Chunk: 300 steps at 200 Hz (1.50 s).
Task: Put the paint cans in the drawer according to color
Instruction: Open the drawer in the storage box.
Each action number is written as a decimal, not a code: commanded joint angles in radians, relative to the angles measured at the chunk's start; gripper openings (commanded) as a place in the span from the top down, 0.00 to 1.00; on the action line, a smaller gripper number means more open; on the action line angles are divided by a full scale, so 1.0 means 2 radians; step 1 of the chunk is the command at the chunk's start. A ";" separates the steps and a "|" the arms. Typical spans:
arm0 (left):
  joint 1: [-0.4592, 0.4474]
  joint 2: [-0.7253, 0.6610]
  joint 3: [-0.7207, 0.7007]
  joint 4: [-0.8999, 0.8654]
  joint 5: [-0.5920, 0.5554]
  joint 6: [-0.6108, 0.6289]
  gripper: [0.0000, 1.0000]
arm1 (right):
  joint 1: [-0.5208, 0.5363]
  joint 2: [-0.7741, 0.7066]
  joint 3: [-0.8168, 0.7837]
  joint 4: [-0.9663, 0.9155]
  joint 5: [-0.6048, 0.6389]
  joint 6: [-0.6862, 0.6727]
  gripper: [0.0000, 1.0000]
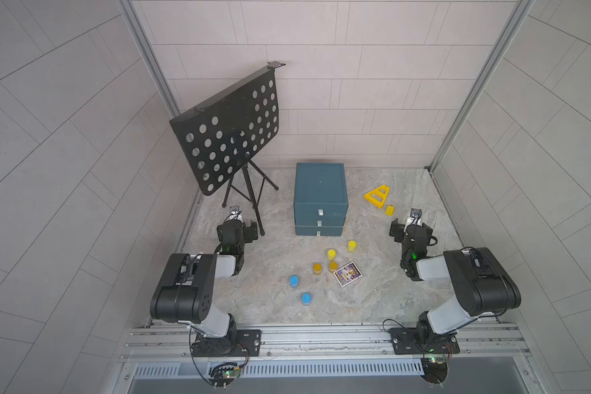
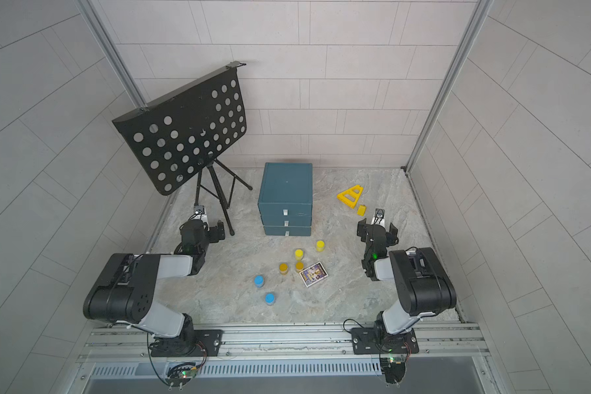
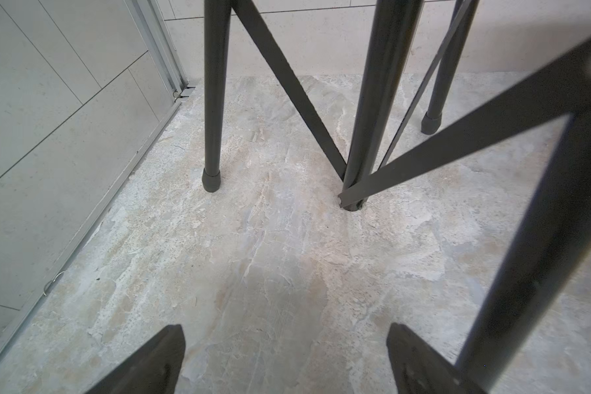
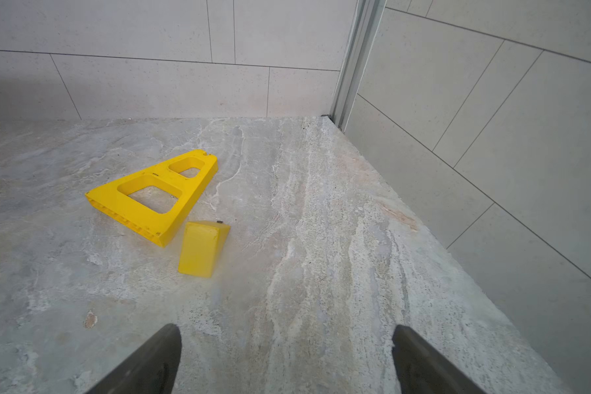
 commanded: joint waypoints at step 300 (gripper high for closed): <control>-0.079 -0.534 -0.058 -0.394 -0.059 -0.075 0.00 | 0.123 -0.451 0.055 -0.441 0.016 0.147 0.00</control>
